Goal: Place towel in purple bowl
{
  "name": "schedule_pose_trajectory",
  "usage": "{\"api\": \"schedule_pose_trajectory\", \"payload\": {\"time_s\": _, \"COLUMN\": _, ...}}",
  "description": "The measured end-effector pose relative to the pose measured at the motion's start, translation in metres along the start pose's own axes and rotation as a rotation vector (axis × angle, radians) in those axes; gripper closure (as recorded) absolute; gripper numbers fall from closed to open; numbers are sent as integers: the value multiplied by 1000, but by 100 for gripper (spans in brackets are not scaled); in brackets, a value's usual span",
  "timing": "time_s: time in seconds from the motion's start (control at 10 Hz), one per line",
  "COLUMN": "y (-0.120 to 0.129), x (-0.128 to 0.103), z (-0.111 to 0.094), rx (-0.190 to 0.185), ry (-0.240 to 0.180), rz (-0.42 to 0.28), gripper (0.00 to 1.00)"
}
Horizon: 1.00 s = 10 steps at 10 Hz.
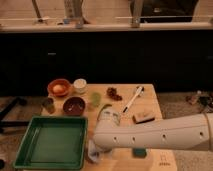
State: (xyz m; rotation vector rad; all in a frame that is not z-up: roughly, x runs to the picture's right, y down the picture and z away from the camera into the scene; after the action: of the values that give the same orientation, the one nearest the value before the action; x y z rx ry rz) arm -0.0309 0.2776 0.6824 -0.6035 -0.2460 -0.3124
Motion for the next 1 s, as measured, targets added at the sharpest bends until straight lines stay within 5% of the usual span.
{"api": "schedule_pose_trajectory", "payload": {"time_s": 1.0, "y": -96, "x": -61, "z": -31, "rx": 91, "ry": -24, "rz": -108, "gripper": 100}}
